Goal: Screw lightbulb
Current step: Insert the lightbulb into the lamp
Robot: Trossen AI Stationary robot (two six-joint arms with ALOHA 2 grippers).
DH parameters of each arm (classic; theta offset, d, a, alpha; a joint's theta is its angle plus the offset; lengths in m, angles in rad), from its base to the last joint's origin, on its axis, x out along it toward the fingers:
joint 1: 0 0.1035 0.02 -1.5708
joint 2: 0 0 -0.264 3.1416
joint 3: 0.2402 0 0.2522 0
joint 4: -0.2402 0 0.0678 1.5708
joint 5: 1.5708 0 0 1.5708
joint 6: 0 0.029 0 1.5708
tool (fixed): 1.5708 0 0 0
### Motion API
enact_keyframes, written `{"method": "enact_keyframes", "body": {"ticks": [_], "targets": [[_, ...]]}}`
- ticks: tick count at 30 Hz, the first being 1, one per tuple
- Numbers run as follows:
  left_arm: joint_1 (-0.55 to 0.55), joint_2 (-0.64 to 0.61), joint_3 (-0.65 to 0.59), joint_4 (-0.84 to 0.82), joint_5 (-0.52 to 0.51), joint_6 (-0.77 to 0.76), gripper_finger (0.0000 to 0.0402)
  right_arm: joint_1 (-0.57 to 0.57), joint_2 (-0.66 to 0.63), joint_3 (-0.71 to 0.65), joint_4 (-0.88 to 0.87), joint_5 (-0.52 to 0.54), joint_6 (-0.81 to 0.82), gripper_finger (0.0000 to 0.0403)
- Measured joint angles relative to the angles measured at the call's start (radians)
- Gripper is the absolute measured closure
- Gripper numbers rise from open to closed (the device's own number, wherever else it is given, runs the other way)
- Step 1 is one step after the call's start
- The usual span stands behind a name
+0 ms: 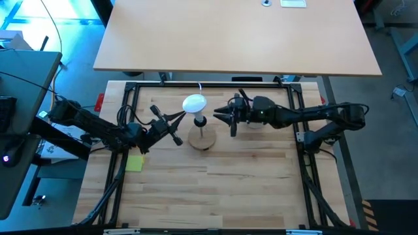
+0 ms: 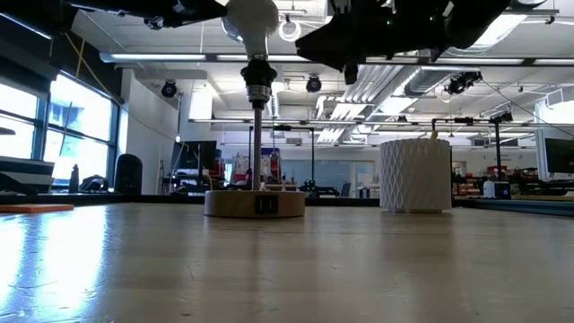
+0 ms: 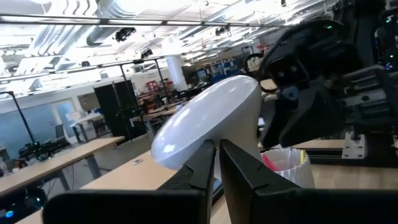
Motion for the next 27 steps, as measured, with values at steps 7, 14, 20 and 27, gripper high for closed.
{"method": "enact_keyframes", "body": {"ticks": [7, 14, 20, 27], "targets": [[-0.003, 0.000, 0.000, -0.002, 0.011, -0.008, 0.0383, -0.062, 0.134, 0.140, -0.057, -0.195, 0.059, 0.0162], [-0.015, 0.000, 0.000, -0.002, 0.014, -0.007, 0.0383, -0.091, 0.279, 0.340, -0.157, -0.370, 0.032, 0.0115], [-0.018, 0.000, 0.000, -0.002, 0.031, -0.007, 0.0383, -0.085, 0.349, 0.445, -0.190, -0.433, -0.021, 0.0122], [-0.022, 0.000, 0.000, -0.003, 0.037, -0.007, 0.0383, -0.087, 0.354, 0.457, -0.159, -0.427, -0.022, 0.0244]]}}
